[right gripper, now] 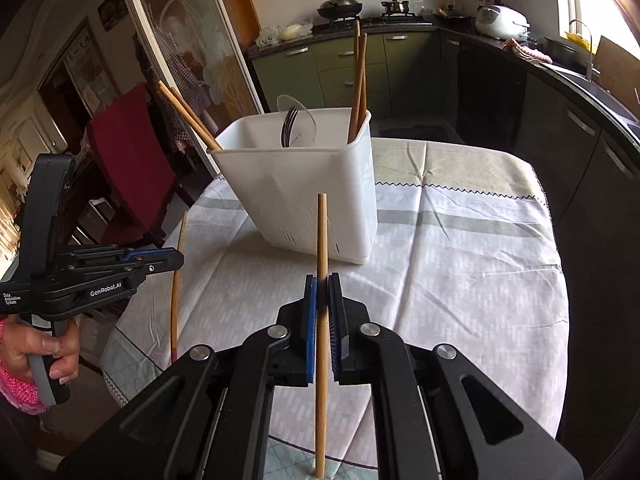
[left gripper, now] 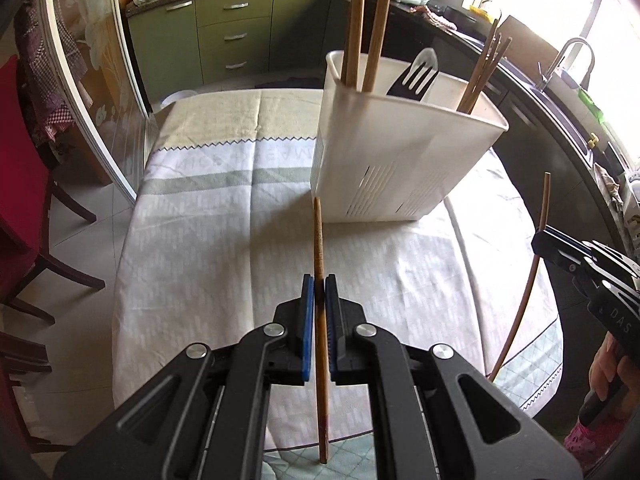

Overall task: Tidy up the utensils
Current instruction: 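Lift both chopsticks upright and carry them toward the white basket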

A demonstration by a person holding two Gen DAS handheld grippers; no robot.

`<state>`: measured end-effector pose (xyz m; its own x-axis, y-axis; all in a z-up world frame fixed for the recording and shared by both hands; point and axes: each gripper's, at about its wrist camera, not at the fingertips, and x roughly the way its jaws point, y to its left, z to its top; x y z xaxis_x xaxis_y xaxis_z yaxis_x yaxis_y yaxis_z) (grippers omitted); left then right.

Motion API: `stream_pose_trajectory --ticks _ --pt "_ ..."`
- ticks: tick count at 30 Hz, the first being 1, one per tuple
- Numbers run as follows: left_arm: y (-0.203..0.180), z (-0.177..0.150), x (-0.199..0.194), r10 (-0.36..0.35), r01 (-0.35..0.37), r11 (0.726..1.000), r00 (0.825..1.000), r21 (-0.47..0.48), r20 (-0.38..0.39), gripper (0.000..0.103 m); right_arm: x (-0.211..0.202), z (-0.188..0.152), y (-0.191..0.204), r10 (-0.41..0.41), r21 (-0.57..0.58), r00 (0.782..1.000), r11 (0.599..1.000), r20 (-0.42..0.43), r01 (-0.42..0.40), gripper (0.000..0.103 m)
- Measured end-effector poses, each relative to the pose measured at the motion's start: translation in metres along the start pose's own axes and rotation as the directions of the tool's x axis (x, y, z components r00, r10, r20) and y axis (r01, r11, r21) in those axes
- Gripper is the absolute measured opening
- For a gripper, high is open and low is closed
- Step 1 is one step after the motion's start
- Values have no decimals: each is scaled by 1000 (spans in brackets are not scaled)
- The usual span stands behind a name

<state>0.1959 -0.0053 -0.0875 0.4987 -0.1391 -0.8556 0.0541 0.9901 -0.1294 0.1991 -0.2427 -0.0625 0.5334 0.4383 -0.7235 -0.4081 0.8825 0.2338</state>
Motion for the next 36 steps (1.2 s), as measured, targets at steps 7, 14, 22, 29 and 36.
stream_pose_trajectory --ticks 7,14,22,29,36 --pt "8 3 -34 -13 12 1000 995 8 96 6 -53 -14 -1 -9 -7 995 1000 102 10 7" --pt "5 -4 -60 -30 26 999 986 27 161 6 -82 -21 9 -26 -25 987 999 161 30 7" --pt "-5 -14 -74 -35 21 997 979 68 202 6 -80 -23 18 -32 -57 986 998 161 41 7" --pt "-11 -18 -79 -35 14 995 975 94 218 6 -79 -24 15 -36 -56 986 997 160 45 7" --pt "-12 -18 -81 -37 15 995 975 100 219 6 -80 -25 14 -29 -56 987 998 159 39 7"
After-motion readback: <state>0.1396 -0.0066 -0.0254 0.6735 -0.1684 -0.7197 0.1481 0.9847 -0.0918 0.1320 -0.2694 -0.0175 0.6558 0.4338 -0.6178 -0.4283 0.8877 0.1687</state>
